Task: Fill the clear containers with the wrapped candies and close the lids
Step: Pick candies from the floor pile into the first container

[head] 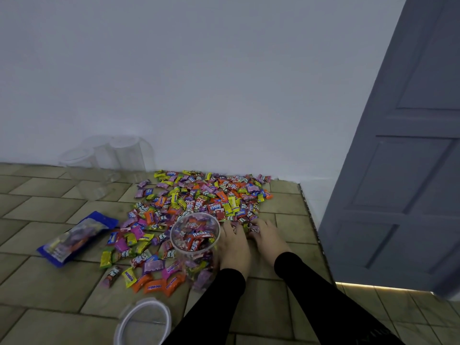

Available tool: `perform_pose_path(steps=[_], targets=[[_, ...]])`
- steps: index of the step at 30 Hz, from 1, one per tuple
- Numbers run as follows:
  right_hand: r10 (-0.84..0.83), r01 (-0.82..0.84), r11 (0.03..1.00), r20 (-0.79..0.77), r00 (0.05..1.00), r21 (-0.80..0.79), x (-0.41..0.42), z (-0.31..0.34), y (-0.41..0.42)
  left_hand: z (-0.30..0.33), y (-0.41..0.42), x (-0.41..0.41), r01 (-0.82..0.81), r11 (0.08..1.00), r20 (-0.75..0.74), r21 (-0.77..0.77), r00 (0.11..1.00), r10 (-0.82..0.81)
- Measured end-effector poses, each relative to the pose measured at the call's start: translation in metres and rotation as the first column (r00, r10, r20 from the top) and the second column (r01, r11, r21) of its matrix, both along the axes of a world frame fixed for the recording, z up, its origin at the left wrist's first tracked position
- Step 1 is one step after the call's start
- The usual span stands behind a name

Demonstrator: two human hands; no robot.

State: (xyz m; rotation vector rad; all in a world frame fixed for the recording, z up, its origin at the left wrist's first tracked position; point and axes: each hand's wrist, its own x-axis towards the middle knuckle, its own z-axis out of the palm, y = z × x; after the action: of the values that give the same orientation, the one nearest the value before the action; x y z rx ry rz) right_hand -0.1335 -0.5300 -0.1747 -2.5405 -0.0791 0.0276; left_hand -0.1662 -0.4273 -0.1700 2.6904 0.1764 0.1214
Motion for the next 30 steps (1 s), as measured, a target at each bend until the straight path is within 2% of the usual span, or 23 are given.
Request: perform_pose_path(steps=[2,4,6,9,11,17,23,25,27,28,30], targets=[[-0.042,0.041,0.993,0.008,0.999,0.110,-0.003,0.001,0.001,-0.005,-0.001,-0.003,-0.038,0.997,0.012,0.072,0.999,0.037],[-0.069,0.064,0.979,0.018,0.997,0.193,-0.005,0.001,0.003,-0.002,-0.004,-0.011,-0.060,0.992,-0.037,0.113,0.997,0.065],[-0.088,0.077,0.962,0.027,0.996,0.263,-0.008,0.004,0.003,-0.003,-0.005,-0.012,-0.051,0.994,0.012,0.092,0.999,0.050],[-0.116,0.087,0.922,0.053,0.992,0.377,-0.011,0.010,0.002,-0.012,-0.006,-0.003,0.017,0.999,-0.011,0.035,1.000,-0.017],[-0.151,0.108,0.890,0.062,0.987,0.443,-0.012,0.012,0.003,-0.010,-0.007,0.000,0.025,0.998,0.055,0.061,0.998,-0.028],[-0.195,0.166,0.828,-0.002,0.981,0.536,-0.017,0.018,0.003,0.001,-0.007,-0.006,0.074,0.983,0.153,0.167,0.983,-0.100],[-0.213,0.145,0.756,0.031,0.976,0.638,-0.019,0.035,0.005,0.049,-0.014,-0.018,0.102,0.988,0.144,0.114,0.982,-0.118],[-0.233,0.145,0.693,0.028,0.972,0.707,-0.018,0.041,0.007,0.066,-0.018,-0.019,0.107,0.991,0.219,0.079,0.968,-0.122],[-0.232,0.149,0.565,-0.016,0.972,0.812,-0.017,0.047,0.011,0.079,-0.020,-0.020,0.118,0.992,0.258,0.037,0.958,-0.124],[-0.225,0.148,0.501,-0.037,0.974,0.852,-0.018,0.052,0.013,0.085,-0.021,-0.019,0.107,0.994,0.337,0.025,0.935,-0.109],[-0.219,0.117,0.421,-0.025,0.975,0.900,-0.019,0.063,0.018,0.100,-0.019,-0.020,0.101,0.995,0.422,0.007,0.902,-0.095]])
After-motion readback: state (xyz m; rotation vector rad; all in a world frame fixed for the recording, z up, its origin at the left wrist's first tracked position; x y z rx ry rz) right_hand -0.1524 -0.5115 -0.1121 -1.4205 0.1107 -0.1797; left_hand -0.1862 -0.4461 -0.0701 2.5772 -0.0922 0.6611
